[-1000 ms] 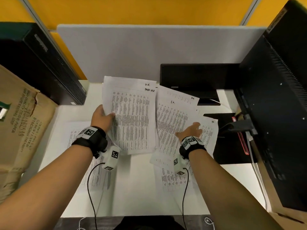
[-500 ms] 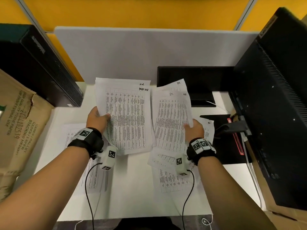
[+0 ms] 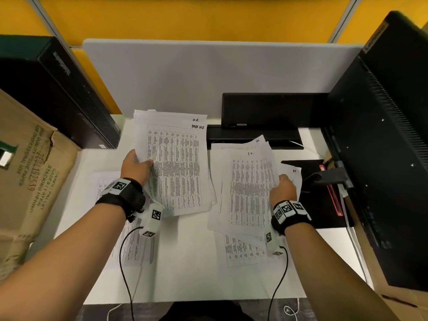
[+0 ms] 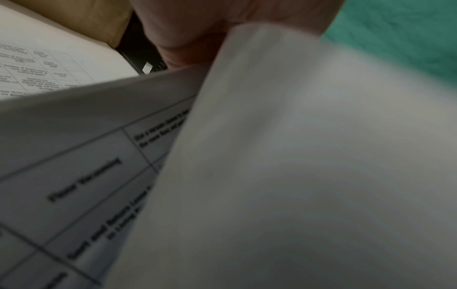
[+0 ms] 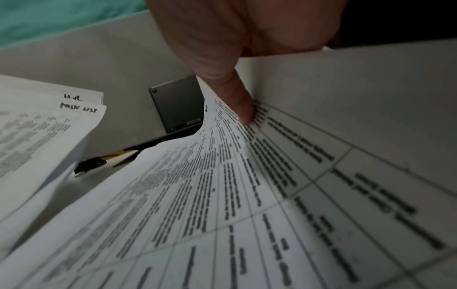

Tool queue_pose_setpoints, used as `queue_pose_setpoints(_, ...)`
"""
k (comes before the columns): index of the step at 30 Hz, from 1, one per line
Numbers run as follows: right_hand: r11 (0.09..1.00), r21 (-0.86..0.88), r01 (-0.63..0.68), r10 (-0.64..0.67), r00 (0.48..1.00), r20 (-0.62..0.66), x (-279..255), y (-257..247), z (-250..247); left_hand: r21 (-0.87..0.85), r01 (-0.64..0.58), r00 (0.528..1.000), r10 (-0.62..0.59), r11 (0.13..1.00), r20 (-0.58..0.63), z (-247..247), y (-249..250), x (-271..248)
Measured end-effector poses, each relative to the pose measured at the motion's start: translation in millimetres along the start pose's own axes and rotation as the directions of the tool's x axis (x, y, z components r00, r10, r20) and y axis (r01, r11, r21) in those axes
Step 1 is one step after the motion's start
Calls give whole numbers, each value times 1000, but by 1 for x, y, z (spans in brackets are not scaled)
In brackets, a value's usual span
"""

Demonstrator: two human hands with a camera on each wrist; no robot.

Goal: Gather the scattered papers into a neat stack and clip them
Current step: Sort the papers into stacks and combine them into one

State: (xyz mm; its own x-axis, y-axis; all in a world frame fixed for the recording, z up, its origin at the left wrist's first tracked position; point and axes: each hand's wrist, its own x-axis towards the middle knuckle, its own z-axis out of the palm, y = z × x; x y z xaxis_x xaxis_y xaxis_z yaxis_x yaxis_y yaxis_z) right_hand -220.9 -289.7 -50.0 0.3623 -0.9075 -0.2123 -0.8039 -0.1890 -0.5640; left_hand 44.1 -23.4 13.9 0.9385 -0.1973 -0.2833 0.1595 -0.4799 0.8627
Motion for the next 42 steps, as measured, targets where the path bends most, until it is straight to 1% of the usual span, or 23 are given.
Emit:
queue_pose_setpoints(3,999,-23,-30,30,1000,-2,-2,-1,2,10,7,1000,-7,1000,2,-1,-2,-1)
queue_pose_setpoints(5,999,-43,-17,16,1000,-13,-3,-2,2,27,8,1000,-8,1000,-2,-1,-1,-2)
queue_pose_setpoints(8,999,-26,19,-21,997,-71,-3,-2,-3,23,16,1000,-16,1000,-2,-3,0,-2)
queue_pose_setpoints(9,1000,3,26,-25,997,-70,-2,-2,-6,26,16,1000,-15,1000,-2,-3,0,-2)
queue_pose_setpoints(12,980,198,26,-24,1000,-12,-1,-11,-23,21,17,1000,-17,1000,-7,-7,3,0)
queue_pose_setpoints(15,944,317,95,-98,995,-4,0,-25,-47,26,15,1000,-14,1000,-21,-12,5,3)
queue_pose_setpoints(18,849,516,118,-136,991,-3,-3,-43,-74,-3,10,1000,-11,1000,-29,-17,8,5)
queue_pose_setpoints(21,737,667,108,-169,985,28,-2,-58,-98,-31,-5,1000,4,1000,-25,-17,15,5)
queue_pose_setpoints(24,580,815,7,-150,984,99,2,-71,-102,-65,-33,999,33,997,2,-13,26,1)
queue_pose_setpoints(25,543,839,-29,-139,983,124,4,-74,-100,-81,-41,999,42,996,15,-10,30,-1)
queue_pose_setpoints(27,516,852,-90,-125,976,179,7,-77,-90,-125,-49,997,56,991,55,-1,39,-6)
queue_pose_setpoints(29,535,833,-137,-129,962,241,11,-76,-75,-151,-48,990,67,987,122,9,45,-14)
queue_pose_setpoints(31,582,798,-157,-127,951,281,11,-76,-62,-168,-26,980,58,985,190,20,47,-20)
queue_pose_setpoints(35,669,728,-151,-119,945,305,8,-78,-43,-231,55,957,14,971,290,39,46,-32)
queue_pose_setpoints(38,728,667,-159,-140,918,371,4,-80,-34,-214,48,931,34,976,364,49,42,-41)
queue_pose_setpoints(39,758,636,-148,-142,913,383,2,-81,-31,-215,50,925,36,975,378,52,40,-43)
queue_pose_setpoints(41,820,563,-108,-140,915,379,-1,-82,-26,-200,92,932,-14,975,362,56,36,-46)
queue_pose_setpoints(42,830,549,-100,-134,919,370,-2,-82,-24,-170,106,935,-40,980,352,58,35,-47)
